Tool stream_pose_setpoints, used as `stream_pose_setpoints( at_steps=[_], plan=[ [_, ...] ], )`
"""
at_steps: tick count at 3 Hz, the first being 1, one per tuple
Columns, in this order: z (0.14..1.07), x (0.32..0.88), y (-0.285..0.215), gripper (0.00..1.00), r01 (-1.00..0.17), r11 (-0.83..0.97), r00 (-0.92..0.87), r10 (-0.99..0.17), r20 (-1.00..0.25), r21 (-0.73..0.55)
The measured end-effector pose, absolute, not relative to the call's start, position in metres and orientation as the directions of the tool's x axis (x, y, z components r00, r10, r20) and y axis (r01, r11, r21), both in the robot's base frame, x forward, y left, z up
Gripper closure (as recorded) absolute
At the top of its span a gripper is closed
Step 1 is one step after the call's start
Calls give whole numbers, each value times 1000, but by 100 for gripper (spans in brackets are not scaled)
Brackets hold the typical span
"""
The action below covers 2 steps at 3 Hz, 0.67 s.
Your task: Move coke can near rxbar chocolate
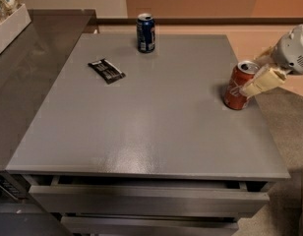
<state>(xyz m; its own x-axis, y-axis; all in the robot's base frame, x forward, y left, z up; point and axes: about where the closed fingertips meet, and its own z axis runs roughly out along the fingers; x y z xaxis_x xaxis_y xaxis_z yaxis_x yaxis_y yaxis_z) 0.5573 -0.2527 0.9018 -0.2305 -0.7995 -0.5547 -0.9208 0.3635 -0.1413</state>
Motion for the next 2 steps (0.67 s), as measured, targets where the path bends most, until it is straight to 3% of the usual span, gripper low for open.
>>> stream_pose_setpoints(
  at_steps=[1, 2],
  plan=[
    [902, 557, -251, 84, -923, 359, -228, -798, -558, -137],
    [911, 556, -239, 100, -929, 343, -211, -797, -566, -137]
  ],
)
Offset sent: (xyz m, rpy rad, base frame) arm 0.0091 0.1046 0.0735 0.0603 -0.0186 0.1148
